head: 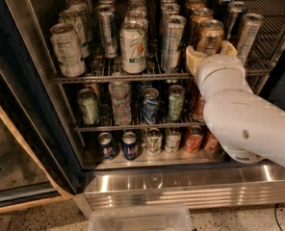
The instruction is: Pick orange can from top shelf of fridge
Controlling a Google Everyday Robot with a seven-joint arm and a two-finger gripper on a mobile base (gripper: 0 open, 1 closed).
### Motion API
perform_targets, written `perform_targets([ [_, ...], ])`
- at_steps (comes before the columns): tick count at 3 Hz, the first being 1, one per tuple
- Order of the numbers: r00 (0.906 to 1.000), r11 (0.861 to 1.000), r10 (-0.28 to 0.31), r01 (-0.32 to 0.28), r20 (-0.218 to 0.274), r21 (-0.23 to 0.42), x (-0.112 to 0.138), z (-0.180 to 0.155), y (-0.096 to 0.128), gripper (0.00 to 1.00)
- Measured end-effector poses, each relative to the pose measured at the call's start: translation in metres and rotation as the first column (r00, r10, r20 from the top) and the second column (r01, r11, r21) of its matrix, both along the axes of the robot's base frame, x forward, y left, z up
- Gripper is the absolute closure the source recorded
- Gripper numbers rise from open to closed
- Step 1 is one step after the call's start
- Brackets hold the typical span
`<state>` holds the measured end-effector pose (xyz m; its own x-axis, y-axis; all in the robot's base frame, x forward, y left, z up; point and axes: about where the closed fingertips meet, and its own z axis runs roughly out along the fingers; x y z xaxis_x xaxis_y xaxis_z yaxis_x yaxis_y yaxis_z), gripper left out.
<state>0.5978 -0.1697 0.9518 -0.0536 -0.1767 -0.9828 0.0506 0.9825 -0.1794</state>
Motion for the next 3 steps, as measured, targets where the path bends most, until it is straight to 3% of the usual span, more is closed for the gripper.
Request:
perform_targets([
  [1,0.9987,0.999,-0.052,0.051,0.000,-0.012,0.0251,-0.0031,-0.0128,0.43],
  [3,0.9986,0.999,-0.052,0.052,-0.005,-0.012,0.0301,-0.0045,-0.0125,0.48],
])
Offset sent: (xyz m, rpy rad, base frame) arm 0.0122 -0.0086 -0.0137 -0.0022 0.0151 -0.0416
